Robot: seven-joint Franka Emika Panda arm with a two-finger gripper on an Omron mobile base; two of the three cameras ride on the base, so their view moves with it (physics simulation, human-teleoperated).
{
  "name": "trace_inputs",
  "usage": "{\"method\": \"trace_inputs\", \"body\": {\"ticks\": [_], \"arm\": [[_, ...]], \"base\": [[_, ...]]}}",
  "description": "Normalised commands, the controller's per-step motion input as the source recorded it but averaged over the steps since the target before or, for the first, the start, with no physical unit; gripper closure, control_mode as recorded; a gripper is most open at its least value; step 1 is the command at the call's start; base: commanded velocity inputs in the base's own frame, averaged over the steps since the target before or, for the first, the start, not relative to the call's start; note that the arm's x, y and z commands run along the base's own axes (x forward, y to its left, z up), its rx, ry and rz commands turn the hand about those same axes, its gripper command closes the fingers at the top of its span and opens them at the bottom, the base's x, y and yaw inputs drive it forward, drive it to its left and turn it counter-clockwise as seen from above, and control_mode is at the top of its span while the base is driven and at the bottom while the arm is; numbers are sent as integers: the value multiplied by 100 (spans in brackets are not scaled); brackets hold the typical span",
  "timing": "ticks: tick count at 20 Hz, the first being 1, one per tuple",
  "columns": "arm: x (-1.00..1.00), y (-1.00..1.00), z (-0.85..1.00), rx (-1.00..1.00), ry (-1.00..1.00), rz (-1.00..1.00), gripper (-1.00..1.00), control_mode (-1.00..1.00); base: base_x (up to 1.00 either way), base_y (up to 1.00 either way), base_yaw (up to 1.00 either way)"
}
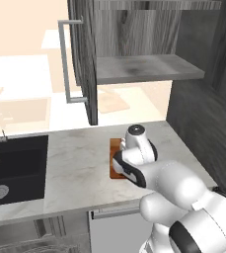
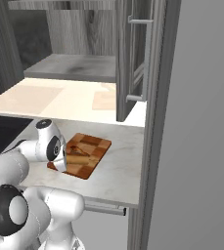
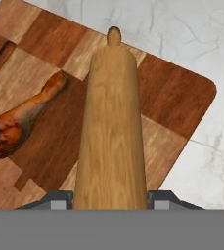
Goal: Open the cabinet, retrieve the rolling pin, and place it next to the meat on the cutting board to prepare for tenderizing.
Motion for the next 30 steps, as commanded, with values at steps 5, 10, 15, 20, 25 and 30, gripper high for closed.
{"method": "trace_inputs", "body": {"ticks": [5, 10, 15, 20, 25, 30], "arm": [[-1, 0, -17, 0, 4, 0, -100, -100], [-4, 0, 0, 5, 0, 0, -100, -100], [-3, 0, 4, 9, -3, 0, -100, -100], [-2, 0, 18, 5, -2, 0, -100, -100], [-9, 0, 36, 0, -6, 0, -100, -100], [-14, 0, 46, 0, -3, 0, -100, -100]], "base": [[0, 0, 0], [0, 0, 0], [0, 0, 0], [0, 0, 0], [0, 0, 0], [0, 0, 0]]}}
